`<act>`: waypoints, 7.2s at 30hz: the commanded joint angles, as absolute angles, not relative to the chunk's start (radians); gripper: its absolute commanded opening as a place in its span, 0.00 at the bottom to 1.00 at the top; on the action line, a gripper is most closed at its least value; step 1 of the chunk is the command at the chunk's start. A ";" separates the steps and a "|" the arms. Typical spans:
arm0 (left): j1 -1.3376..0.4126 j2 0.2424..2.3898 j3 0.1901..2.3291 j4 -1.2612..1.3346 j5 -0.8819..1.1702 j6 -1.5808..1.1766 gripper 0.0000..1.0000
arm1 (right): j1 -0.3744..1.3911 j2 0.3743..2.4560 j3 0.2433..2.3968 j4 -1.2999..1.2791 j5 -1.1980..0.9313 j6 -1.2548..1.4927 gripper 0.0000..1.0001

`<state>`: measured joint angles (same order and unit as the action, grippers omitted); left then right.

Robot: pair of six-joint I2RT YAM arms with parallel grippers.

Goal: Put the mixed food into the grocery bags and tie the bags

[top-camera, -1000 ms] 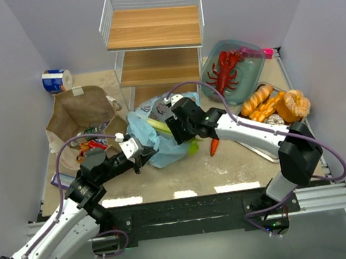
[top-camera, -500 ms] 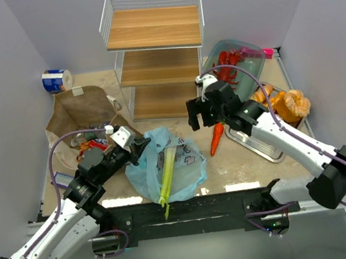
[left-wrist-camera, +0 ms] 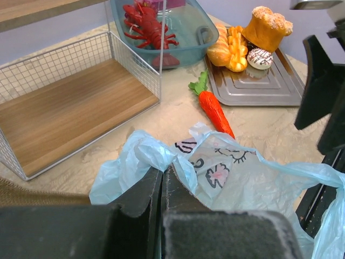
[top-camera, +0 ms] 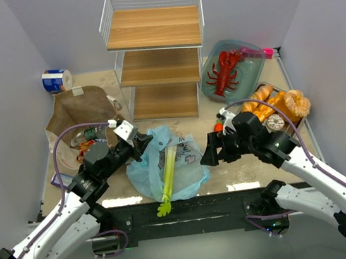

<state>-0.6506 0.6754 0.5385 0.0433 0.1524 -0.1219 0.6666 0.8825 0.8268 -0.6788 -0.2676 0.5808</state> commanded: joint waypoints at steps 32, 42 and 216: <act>-0.653 0.837 1.064 -0.052 0.103 -0.012 0.00 | 0.873 1.006 1.302 -0.674 -0.032 0.594 0.00; -0.653 0.819 0.988 -0.075 0.097 -0.114 0.00 | 0.871 1.055 1.286 -0.621 -0.021 0.509 0.00; -0.586 0.638 0.598 -0.104 0.077 0.014 0.00 | 0.893 1.111 1.189 -0.479 -0.084 -0.012 0.74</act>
